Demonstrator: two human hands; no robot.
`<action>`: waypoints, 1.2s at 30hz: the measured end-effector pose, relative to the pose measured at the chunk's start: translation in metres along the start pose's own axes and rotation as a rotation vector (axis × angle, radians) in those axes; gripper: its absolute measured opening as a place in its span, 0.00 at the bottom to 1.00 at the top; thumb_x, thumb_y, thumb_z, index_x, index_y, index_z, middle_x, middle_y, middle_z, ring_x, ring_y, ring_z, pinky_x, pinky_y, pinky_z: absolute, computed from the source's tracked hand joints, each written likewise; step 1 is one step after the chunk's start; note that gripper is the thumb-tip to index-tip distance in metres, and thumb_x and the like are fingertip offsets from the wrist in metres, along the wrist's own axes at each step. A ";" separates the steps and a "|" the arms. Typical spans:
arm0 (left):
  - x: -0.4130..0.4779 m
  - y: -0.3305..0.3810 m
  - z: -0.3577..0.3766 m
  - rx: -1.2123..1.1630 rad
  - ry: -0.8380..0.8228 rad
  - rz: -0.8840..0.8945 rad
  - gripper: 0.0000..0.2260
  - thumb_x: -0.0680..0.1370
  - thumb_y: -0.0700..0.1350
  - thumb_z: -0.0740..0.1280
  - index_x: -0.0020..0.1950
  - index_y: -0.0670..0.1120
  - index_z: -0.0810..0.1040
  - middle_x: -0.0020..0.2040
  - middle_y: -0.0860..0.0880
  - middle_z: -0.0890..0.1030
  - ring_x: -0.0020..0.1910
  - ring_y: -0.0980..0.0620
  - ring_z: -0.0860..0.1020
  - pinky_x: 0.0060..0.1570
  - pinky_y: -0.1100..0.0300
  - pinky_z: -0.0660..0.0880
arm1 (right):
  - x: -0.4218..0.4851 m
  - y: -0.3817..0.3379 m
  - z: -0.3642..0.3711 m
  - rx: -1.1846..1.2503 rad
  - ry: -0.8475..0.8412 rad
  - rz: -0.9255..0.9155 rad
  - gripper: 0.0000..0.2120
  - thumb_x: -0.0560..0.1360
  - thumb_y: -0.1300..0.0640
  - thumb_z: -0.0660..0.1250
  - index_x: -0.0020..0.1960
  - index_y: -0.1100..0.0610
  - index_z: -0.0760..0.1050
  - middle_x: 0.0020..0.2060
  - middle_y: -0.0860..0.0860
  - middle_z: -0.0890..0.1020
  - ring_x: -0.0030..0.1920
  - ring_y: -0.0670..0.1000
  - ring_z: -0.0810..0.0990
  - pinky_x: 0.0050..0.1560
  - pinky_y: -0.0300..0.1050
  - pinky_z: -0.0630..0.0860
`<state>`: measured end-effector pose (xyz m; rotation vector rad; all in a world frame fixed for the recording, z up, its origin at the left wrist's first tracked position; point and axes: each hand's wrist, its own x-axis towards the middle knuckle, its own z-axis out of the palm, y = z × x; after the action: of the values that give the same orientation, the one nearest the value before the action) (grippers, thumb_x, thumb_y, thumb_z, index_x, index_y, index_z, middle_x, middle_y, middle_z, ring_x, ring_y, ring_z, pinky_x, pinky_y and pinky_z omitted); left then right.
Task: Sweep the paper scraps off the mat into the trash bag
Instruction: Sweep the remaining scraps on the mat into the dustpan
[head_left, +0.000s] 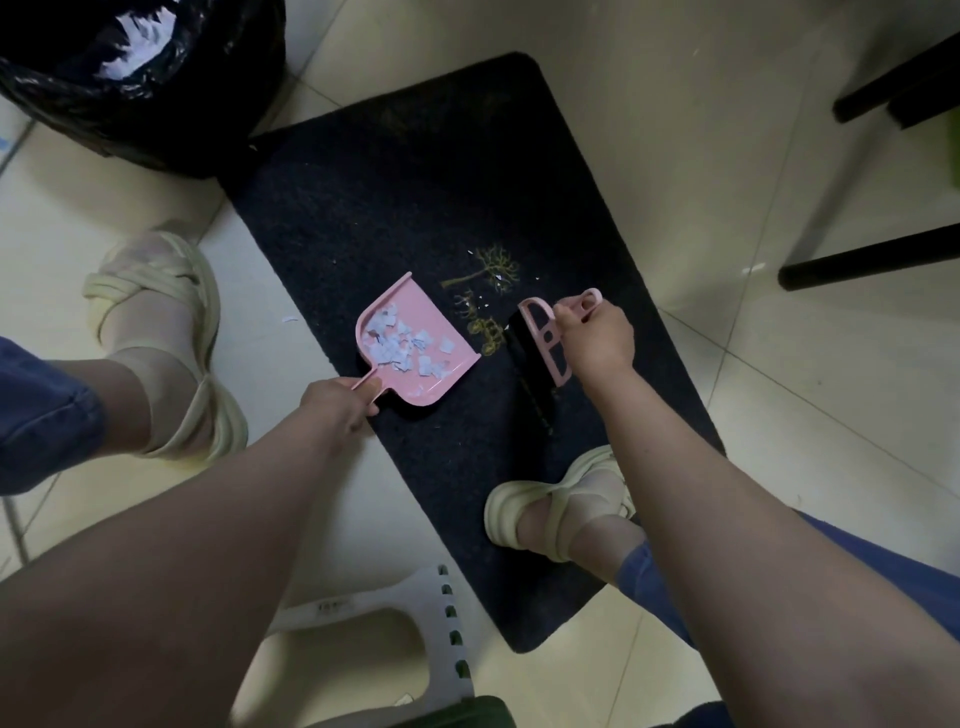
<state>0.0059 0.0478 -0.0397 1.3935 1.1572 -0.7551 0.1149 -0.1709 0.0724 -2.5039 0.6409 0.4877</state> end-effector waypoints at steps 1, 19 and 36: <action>0.000 0.002 0.004 0.006 -0.001 0.005 0.14 0.78 0.51 0.67 0.59 0.44 0.80 0.32 0.49 0.75 0.26 0.53 0.67 0.27 0.62 0.62 | 0.001 0.004 0.003 0.018 0.018 0.006 0.09 0.80 0.52 0.64 0.53 0.56 0.78 0.44 0.51 0.80 0.45 0.52 0.80 0.46 0.48 0.77; 0.016 0.017 0.033 0.195 0.049 -0.008 0.16 0.79 0.53 0.65 0.57 0.44 0.81 0.31 0.50 0.75 0.34 0.52 0.72 0.44 0.60 0.69 | 0.034 0.018 0.017 0.305 -0.009 -0.019 0.07 0.78 0.52 0.66 0.47 0.54 0.81 0.41 0.50 0.84 0.43 0.50 0.83 0.48 0.49 0.81; 0.023 0.015 0.031 0.277 0.036 -0.011 0.16 0.78 0.53 0.65 0.57 0.43 0.81 0.47 0.41 0.82 0.41 0.49 0.73 0.46 0.57 0.72 | 0.064 0.004 0.007 0.274 -0.037 -0.145 0.06 0.78 0.53 0.66 0.46 0.49 0.81 0.43 0.51 0.85 0.45 0.51 0.84 0.50 0.54 0.81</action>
<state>0.0327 0.0241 -0.0610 1.6364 1.1188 -0.9280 0.1646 -0.1924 0.0365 -2.2568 0.4719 0.3650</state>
